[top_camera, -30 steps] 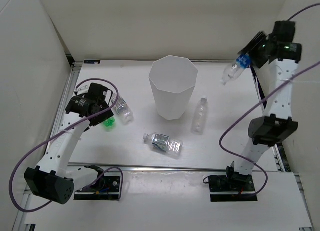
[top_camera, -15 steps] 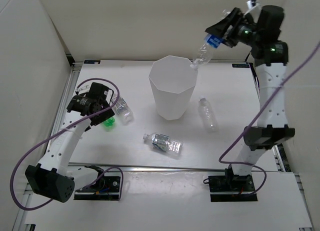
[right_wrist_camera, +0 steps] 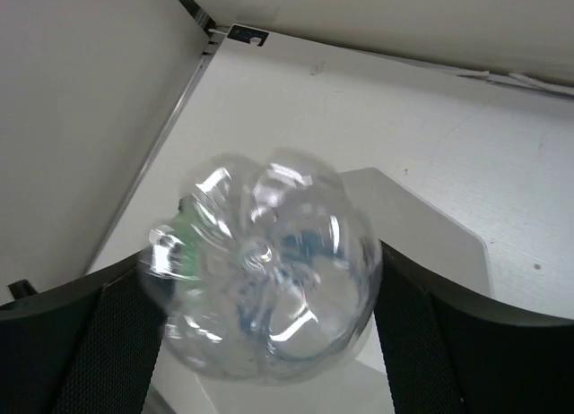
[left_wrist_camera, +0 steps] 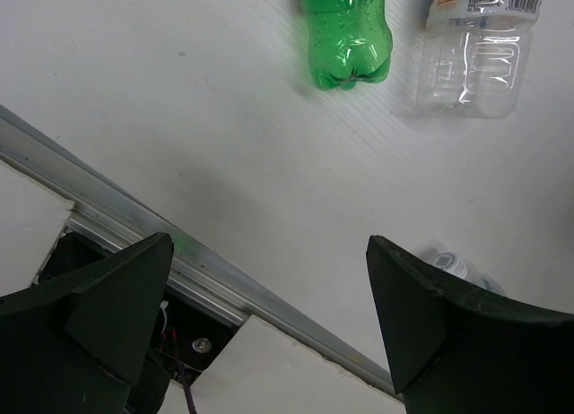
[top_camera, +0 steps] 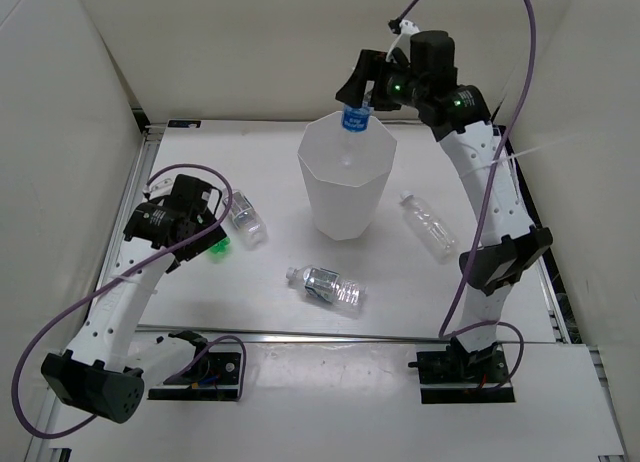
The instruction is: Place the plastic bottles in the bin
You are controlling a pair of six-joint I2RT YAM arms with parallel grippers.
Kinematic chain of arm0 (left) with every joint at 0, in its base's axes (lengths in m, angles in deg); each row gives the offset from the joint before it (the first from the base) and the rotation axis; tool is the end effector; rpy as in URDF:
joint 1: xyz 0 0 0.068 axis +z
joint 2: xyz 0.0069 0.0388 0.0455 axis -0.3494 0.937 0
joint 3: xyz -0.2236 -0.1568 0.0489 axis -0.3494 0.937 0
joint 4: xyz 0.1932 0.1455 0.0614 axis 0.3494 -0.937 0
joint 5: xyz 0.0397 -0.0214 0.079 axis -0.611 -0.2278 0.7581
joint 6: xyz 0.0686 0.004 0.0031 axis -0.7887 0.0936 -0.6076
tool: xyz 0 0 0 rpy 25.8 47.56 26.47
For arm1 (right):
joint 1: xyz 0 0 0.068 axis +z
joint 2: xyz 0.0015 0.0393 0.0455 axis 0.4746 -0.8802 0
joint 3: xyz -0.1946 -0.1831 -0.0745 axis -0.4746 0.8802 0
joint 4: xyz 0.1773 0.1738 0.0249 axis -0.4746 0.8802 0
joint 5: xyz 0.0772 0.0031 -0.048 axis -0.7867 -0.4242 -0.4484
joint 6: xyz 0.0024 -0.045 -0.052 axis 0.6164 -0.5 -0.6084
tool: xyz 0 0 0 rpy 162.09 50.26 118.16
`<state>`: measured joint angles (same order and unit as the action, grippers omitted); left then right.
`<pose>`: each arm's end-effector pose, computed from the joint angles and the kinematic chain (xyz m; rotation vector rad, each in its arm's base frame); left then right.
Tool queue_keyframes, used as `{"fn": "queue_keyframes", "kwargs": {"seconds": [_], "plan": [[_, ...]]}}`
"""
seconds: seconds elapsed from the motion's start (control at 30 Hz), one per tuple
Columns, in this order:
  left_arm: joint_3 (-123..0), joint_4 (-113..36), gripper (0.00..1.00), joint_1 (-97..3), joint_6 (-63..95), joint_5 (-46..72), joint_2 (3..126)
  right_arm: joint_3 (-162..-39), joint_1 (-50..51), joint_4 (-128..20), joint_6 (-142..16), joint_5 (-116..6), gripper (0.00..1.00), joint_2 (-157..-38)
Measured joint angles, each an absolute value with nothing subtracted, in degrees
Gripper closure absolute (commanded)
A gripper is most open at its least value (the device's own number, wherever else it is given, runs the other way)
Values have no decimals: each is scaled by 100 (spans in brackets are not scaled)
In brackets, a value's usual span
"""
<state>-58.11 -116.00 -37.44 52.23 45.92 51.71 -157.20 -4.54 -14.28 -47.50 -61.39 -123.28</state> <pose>0.1628 -0.0255 0.3219 -0.7934 2.4754 0.2190 0.3668 0.1767 0.4906 -0.2039 1.8904 0.7867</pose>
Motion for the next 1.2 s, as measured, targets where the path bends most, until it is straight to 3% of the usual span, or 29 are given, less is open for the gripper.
{"fn": "queue_keyframes", "kwargs": {"seconds": [0.2, 0.4, 0.67, 0.77, 0.9, 1.2], "plan": [[-5811, -11644, 0, -3744, 5245, 4592, 5154, -15655, -168, -1382, -5174, -5426, 1, -12328], [-5807, -11646, 0, -3744, 5245, 4592, 5154, -15443, -323, -1212, -5214, -4045, 1, -11987], [-5470, -11537, 0, -3781, 5274, 4572, 5154, -13259, -2430, -1457, -4862, -2616, 1, -10335], [-5450, -11484, 0, -3788, 5291, 4566, 5169, -12262, -3018, -1470, -4650, -2812, 1, -10300], [-5450, -11436, 0, -3788, 5331, 4568, 5173, -11032, -3272, -1330, -4617, -3903, 9, -10713], [-5210, -11395, 0, -3812, 5444, 4596, 5160, -10300, -2817, -1282, -5198, -5787, 5, -11688]]}}
